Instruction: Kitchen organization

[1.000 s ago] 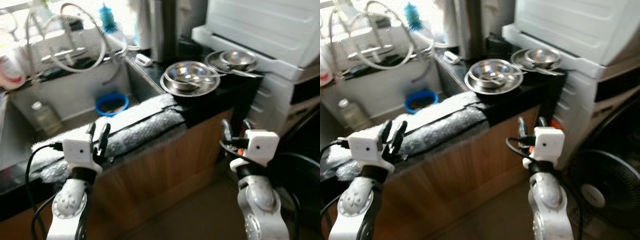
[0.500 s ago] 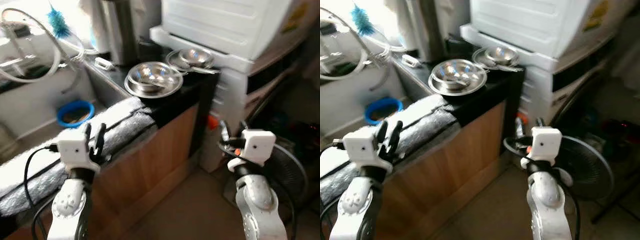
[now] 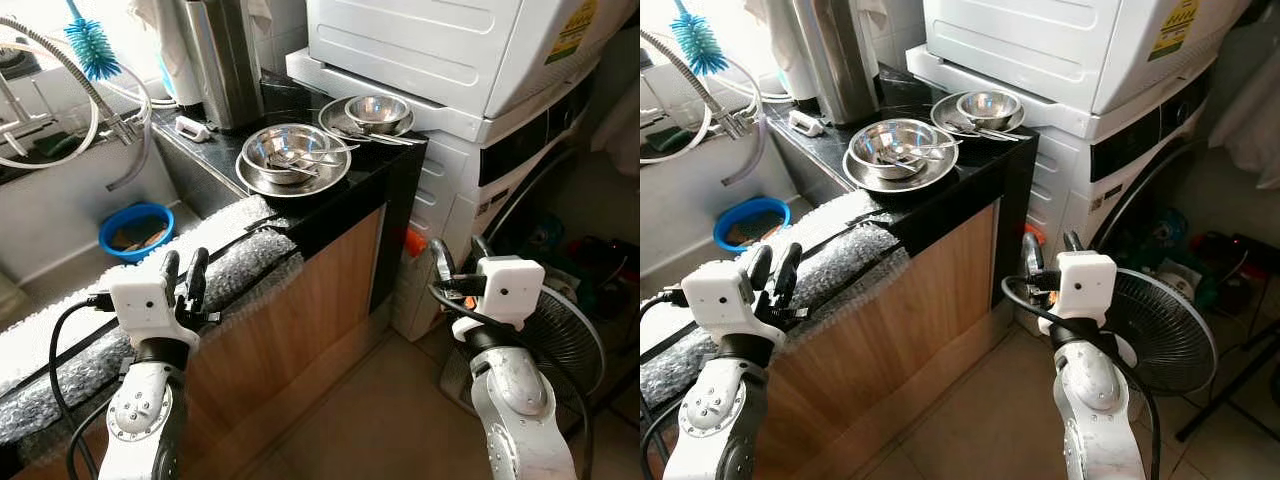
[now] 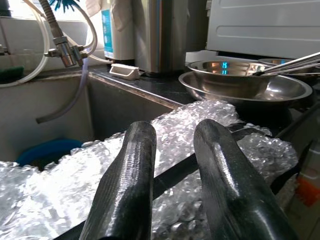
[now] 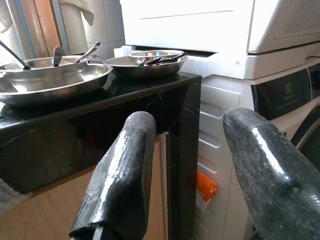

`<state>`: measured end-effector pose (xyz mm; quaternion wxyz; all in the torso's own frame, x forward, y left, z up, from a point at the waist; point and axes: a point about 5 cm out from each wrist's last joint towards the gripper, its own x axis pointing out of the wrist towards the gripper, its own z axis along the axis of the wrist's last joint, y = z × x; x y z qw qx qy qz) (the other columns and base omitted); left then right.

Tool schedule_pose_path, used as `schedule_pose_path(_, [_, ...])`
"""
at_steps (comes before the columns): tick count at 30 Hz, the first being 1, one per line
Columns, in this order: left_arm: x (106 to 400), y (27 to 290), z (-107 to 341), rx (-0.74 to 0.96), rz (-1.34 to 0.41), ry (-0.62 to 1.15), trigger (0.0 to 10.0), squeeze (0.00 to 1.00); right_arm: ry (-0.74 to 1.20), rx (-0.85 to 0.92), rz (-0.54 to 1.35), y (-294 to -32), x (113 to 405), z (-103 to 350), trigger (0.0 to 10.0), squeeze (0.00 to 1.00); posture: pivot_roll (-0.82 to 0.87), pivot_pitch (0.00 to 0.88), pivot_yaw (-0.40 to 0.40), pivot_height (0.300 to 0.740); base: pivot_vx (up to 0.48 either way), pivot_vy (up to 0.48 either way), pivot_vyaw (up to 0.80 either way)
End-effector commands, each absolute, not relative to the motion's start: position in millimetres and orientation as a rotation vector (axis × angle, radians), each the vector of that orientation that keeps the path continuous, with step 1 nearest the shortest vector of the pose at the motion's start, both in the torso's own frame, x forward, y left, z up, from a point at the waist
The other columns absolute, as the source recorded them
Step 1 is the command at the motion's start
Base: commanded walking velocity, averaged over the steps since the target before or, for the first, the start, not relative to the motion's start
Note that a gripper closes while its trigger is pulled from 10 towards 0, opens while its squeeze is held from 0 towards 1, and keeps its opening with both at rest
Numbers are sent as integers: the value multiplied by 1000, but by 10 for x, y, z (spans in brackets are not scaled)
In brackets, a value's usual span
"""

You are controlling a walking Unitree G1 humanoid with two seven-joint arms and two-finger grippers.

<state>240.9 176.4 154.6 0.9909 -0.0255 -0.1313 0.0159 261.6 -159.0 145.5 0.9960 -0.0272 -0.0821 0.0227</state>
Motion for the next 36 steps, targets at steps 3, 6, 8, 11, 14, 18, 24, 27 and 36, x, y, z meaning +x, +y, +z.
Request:
schedule_pose_path(3, [2399, 1775, 1556, -51, 43, -262, 10000, 0, -180, -65, 77, -1556, 2612, 1473, 10000, 0, -157, 23, 68, 740, 0, 0, 0])
schedule_pose_path(6, [2403, 1775, 1571, -51, 48, -272, 10000, 0, -192, -64, 83, -1541, 2604, 1486, 10000, 0, -155, 18, 71, 740, 0, 0, 377])
schedule_pose_path(8, [2403, 1784, 1581, -43, 59, -278, 10000, 0, -190, -72, 97, -1514, 2609, 1483, 10000, 0, -156, 15, 73, 740, 0, 0, 800])
schedule_pose_path(11, [2405, 1791, 1579, -45, 62, -277, 10000, 0, -188, -60, 103, -1500, 2607, 1476, 10000, 0, -157, 12, 73, 740, 0, 0, 800])
schedule_pose_path(14, [2403, 1792, 1576, -49, 64, -277, 10000, 0, -188, -60, 107, -1496, 2603, 1474, 10000, 0, -158, 11, 74, 740, 0, 0, 800])
schedule_pose_path(18, [2400, 1775, 1567, -55, 62, -274, 10000, 0, -189, -59, 109, -1505, 2594, 1468, 10000, 0, -159, 5, 74, 740, 0, 66, 800])
schedule_pose_path(24, [2410, 1770, 1572, -54, 61, -275, 10000, 0, -188, -45, 104, -1505, 2611, 1468, 10000, 0, -155, 15, 71, 740, 0, 89, 354])
schedule_pose_path(27, [2410, 1767, 1569, -55, 62, -272, 10000, 0, -182, -46, 102, -1515, 2611, 1464, 10000, 0, -153, 27, 67, 740, 0, 212, 0])
schedule_pose_path(36, [2414, 1754, 1563, -62, 64, -270, 10000, 0, -172, -47, 87, -1543, 2618, 1455, 10000, 0, -156, 37, 68, 740, 0, 371, 0])
